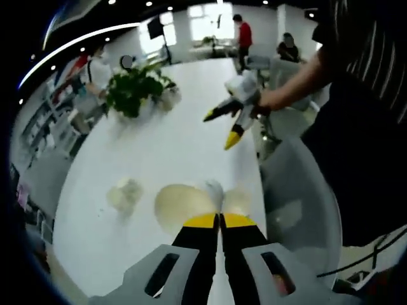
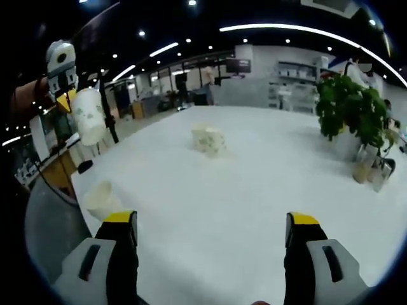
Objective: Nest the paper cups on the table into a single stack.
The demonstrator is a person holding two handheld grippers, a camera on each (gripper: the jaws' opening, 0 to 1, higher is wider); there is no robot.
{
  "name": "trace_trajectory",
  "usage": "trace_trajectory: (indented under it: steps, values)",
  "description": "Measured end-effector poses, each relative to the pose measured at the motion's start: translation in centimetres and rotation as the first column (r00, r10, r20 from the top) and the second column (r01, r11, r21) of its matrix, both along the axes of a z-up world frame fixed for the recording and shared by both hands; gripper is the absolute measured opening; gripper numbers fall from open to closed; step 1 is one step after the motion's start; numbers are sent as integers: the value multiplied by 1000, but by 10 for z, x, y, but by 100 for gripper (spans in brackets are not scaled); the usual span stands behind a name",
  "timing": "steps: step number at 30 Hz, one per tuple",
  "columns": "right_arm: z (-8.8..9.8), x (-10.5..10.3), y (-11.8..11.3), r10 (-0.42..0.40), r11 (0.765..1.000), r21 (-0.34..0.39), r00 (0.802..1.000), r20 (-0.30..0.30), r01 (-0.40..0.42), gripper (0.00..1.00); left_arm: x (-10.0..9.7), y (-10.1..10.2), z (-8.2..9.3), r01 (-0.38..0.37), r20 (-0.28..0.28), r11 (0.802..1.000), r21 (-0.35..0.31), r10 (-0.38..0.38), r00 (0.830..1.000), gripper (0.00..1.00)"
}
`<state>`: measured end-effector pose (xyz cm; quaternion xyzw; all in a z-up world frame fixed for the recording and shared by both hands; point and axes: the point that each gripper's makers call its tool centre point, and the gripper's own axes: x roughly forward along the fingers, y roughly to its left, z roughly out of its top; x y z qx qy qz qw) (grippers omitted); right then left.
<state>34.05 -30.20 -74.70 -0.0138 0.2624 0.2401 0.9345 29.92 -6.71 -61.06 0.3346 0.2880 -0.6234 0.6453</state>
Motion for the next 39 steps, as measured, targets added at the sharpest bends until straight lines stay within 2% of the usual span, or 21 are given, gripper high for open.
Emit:
trace_trajectory:
  steps: [5, 8, 11, 12, 15, 18, 21, 25, 30, 36, 39]
  values:
    - [0, 0, -1, -3, 1000, 4, 1000, 4, 3, 95, -5, -5, 0, 31, 6, 999, 19, -32, 999, 0]
    - [0, 1, -2, -3, 1000, 1, 1000, 7, 3, 95, -9, -7, -1, 76, 25, 996, 41, -77, 997, 0]
    - [0, 2, -2, -7, 1000, 5, 1000, 6, 7, 95, -12, -11, 0, 91, 23, 995, 31, -91, 996, 0]
    - [0, 1, -3, -9, 1000, 5, 1000, 6, 9, 95, -12, -11, -3, 99, 29, 994, 49, -101, 994, 0]
    - [0, 1, -2, -12, 1000, 10, 1000, 4, 12, 95, -14, -8, -12, 145, 63, 984, 106, -152, 986, 0]
    - [-2, -1, -1, -6, 1000, 11, 1000, 0, 6, 95, -19, -10, -17, 181, 64, 977, 114, -189, 980, 0]
    - [-3, -2, -1, -3, 1000, 11, 1000, -1, 3, 95, -22, -10, -25, 234, 83, 961, 150, -248, 965, 0]
    - [-3, -3, -1, -2, 1000, 11, 1000, -1, 2, 95, -26, -11, -31, 260, 73, 952, 161, -274, 959, 0]
    - [-5, -5, -1, -4, 1000, 14, 1000, -7, 4, 95, -30, -15, -37, 316, 91, 931, 185, -336, 937, 0]
    - [-8, -10, -1, -5, 1000, 19, 1000, -7, 5, 95, -36, -21, -44, 394, 120, 895, 209, -423, 898, 0]
    - [-9, -12, -2, -10, 1000, 18, 1000, -8, 10, 95, -41, -20, -51, 424, 118, 876, 230, -457, 881, 0]
